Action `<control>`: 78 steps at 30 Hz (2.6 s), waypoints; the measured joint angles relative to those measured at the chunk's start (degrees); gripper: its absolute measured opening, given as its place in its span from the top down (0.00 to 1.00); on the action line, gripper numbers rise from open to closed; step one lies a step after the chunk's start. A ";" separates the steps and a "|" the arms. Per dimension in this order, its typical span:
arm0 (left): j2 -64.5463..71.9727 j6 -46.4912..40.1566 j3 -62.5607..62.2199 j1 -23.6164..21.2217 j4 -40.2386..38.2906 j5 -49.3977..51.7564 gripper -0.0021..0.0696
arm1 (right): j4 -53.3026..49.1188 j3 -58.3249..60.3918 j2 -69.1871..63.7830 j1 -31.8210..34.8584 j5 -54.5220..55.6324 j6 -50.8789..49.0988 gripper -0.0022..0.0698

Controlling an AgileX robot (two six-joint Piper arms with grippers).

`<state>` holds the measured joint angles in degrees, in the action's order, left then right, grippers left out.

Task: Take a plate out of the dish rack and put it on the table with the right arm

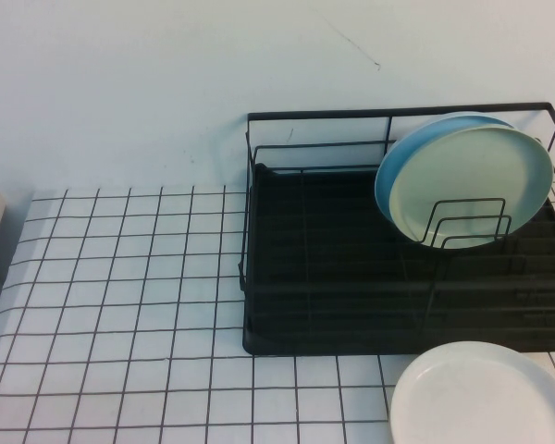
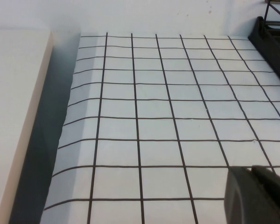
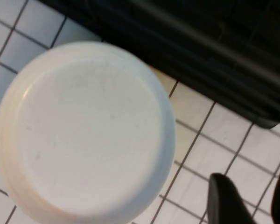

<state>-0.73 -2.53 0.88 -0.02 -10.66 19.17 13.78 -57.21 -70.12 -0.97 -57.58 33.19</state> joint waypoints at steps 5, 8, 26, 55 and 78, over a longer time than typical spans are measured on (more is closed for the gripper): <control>0.00 0.00 0.00 0.00 0.00 0.00 0.98 | 0.00 -1.44 11.87 0.00 4.44 -0.24 0.88; 0.00 0.00 0.00 0.00 0.00 0.00 0.98 | 0.22 1.87 21.36 0.00 10.59 0.18 0.94; 0.00 0.00 0.00 0.00 0.00 0.00 0.98 | 0.85 37.93 63.72 0.00 39.07 0.39 0.97; 0.00 0.19 0.00 0.00 0.00 0.00 0.98 | -13.78 58.78 70.82 3.32 38.40 -20.11 0.97; 0.00 0.04 0.00 0.00 0.00 0.00 0.98 | -14.57 58.58 70.82 1.42 37.80 -30.01 0.97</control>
<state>-0.73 -2.50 0.88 -0.02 -10.66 19.17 -0.79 1.37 0.70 0.45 -19.78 3.18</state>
